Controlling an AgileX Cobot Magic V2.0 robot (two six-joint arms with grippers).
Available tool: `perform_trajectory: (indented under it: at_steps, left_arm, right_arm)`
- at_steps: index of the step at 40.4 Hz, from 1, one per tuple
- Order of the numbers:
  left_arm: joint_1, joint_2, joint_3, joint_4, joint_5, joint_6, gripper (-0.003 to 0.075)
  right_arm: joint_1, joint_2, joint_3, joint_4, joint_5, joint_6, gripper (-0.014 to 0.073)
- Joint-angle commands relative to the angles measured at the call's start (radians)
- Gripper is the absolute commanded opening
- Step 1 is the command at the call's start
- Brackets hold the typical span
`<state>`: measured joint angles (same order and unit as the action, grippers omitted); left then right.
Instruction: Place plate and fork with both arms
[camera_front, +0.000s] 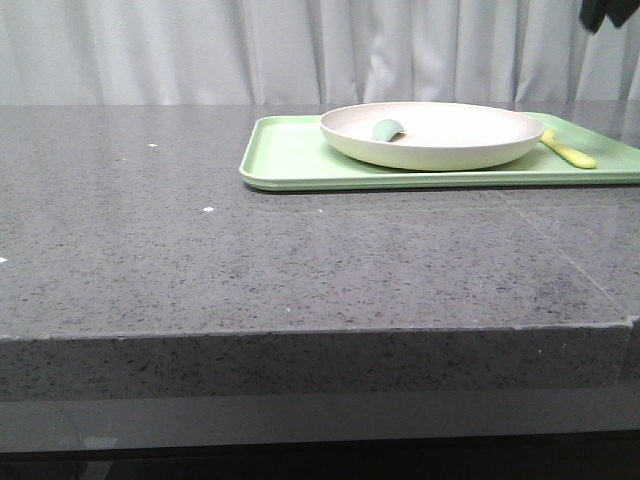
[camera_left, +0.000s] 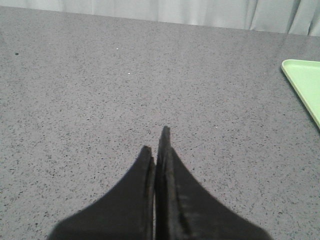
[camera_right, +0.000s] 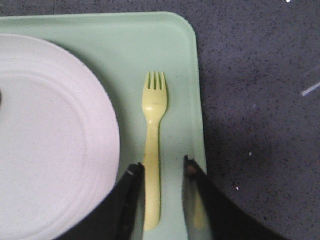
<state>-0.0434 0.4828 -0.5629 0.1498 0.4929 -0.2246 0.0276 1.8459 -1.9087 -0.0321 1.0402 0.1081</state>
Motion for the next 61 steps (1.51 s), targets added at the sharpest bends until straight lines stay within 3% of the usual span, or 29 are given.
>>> perform_trajectory:
  at_steps: [1, 4, 13, 23, 33, 43, 52, 61]
  left_arm:
    - [0.001, 0.005, -0.028, 0.002, -0.071, -0.011, -0.0018]
    - [0.001, 0.005, -0.028, 0.002, -0.071, -0.011, -0.0018]
    - [0.001, 0.005, -0.028, 0.002, -0.071, -0.011, -0.0018]
    - [0.001, 0.005, -0.028, 0.002, -0.071, -0.011, -0.0018]
    - [0.001, 0.005, -0.028, 0.002, -0.071, -0.011, -0.0018]
    - [0.001, 0.005, -0.028, 0.002, -0.071, -0.011, -0.0018]
    - [0.001, 0.005, -0.028, 0.002, -0.071, -0.011, -0.0018]
    - [0.001, 0.005, -0.028, 0.002, -0.071, -0.011, -0.0018]
  right_arm:
    - [-0.005, -0.099, -0.029, -0.014, -0.013, -0.009, 0.0005]
    - [-0.005, -0.126, -0.025, -0.013, 0.005, -0.009, -0.0072]
    - [0.018, -0.297, 0.147, -0.013, -0.039, -0.009, -0.0063]
    - [0.038, -0.596, 0.547, -0.013, -0.287, -0.009, -0.0063]
    - [0.038, -0.903, 1.022, -0.013, -0.641, -0.009, -0.0063]
    - [0.038, -1.210, 1.354, -0.013, -0.786, -0.009, -0.0063]
    - [0.038, -1.448, 1.476, -0.013, -0.787, -0.009, -0.0063]
    - [0.038, -1.545, 1.486, -0.013, -0.774, -0.009, -0.0063]
